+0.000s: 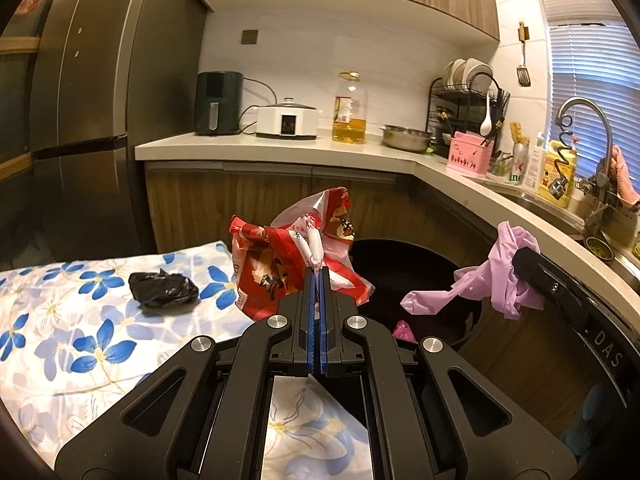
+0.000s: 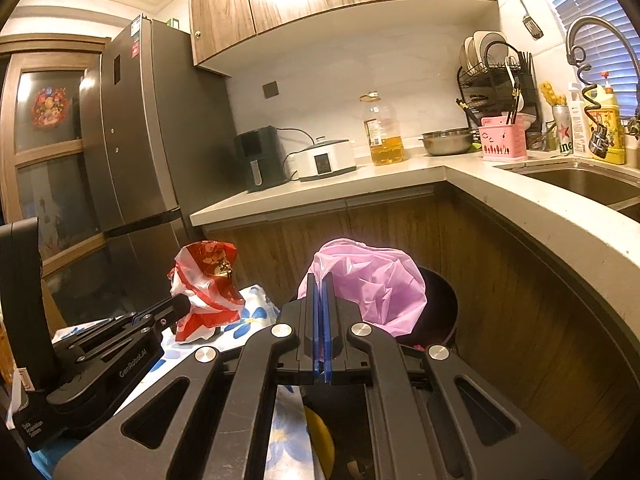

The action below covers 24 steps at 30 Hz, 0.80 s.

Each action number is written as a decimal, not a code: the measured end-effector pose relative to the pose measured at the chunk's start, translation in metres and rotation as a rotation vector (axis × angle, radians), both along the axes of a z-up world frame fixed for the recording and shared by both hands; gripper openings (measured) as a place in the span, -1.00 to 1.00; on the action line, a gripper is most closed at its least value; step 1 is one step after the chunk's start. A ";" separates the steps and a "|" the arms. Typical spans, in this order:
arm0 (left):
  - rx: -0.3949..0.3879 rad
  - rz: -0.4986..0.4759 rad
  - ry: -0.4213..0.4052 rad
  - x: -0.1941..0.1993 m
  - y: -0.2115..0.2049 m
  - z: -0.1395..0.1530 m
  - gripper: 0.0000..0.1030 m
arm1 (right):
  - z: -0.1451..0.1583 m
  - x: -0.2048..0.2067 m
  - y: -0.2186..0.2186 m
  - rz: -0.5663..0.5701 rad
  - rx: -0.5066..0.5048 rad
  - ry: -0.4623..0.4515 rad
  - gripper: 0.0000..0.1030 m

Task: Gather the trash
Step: 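Lift the snack bag and pink glove toward the black bin with both tools, then open both tools to drop the snack bag and glove into the bin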

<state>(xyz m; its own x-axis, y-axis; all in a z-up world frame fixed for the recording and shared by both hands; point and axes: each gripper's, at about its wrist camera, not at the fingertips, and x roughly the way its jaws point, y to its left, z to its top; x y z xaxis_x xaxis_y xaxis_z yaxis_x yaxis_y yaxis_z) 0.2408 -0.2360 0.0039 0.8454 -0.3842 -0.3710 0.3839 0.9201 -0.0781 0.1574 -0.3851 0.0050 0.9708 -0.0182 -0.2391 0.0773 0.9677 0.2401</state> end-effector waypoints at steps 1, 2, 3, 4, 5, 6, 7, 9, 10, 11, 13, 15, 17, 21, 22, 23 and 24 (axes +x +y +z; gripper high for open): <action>0.001 -0.003 -0.002 0.001 -0.002 0.001 -0.99 | 0.001 0.000 -0.001 -0.002 -0.001 -0.002 -0.95; 0.002 -0.007 -0.004 0.001 -0.004 0.002 -0.99 | 0.001 0.001 -0.001 -0.005 -0.002 -0.004 -0.95; 0.002 -0.010 -0.006 0.002 -0.006 0.003 -0.99 | 0.002 0.001 -0.003 -0.009 -0.002 -0.005 -0.95; 0.002 -0.013 -0.008 0.003 -0.008 0.004 -0.99 | 0.003 0.002 -0.004 -0.012 -0.001 -0.008 -0.95; 0.003 -0.017 -0.011 0.004 -0.011 0.005 -0.99 | 0.003 0.002 -0.004 -0.014 -0.001 -0.010 -0.95; 0.004 -0.020 -0.014 0.005 -0.013 0.007 -0.99 | 0.005 0.003 -0.006 -0.019 0.000 -0.014 -0.95; 0.004 -0.023 -0.017 0.006 -0.015 0.008 -0.99 | 0.006 0.003 -0.007 -0.021 0.000 -0.017 -0.95; 0.001 -0.029 -0.024 0.008 -0.019 0.011 -0.99 | 0.009 0.005 -0.011 -0.028 -0.001 -0.023 -0.95; 0.001 -0.033 -0.029 0.009 -0.023 0.013 -0.99 | 0.011 0.006 -0.013 -0.030 -0.002 -0.027 -0.95; 0.001 -0.035 -0.032 0.010 -0.025 0.014 -0.99 | 0.012 0.007 -0.014 -0.032 -0.003 -0.028 -0.95; -0.001 -0.046 -0.040 0.011 -0.030 0.018 -0.99 | 0.015 0.009 -0.019 -0.036 -0.003 -0.032 -0.95; 0.002 -0.056 -0.050 0.013 -0.036 0.021 -0.99 | 0.017 0.011 -0.022 -0.041 0.000 -0.034 -0.95; 0.004 -0.064 -0.055 0.015 -0.042 0.023 -0.99 | 0.018 0.014 -0.026 -0.043 0.001 -0.035 -0.95; 0.007 -0.076 -0.055 0.022 -0.049 0.022 -0.98 | 0.020 0.019 -0.029 -0.047 0.002 -0.042 -0.95; 0.008 -0.078 -0.051 0.024 -0.050 0.022 -0.98 | 0.021 0.021 -0.030 -0.047 0.001 -0.044 -0.95; 0.005 -0.080 -0.047 0.026 -0.051 0.021 -0.98 | 0.022 0.022 -0.030 -0.045 0.001 -0.045 -0.95; 0.002 -0.084 -0.040 0.029 -0.052 0.020 -0.98 | 0.021 0.024 -0.030 -0.044 -0.001 -0.045 -0.95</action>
<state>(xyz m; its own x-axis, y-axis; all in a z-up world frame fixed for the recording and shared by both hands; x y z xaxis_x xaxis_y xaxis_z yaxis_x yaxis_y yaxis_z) 0.2695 -0.2881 0.0238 0.8245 -0.4535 -0.3384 0.4625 0.8847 -0.0588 0.1812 -0.4155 0.0264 0.9789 -0.0618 -0.1948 0.1092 0.9639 0.2430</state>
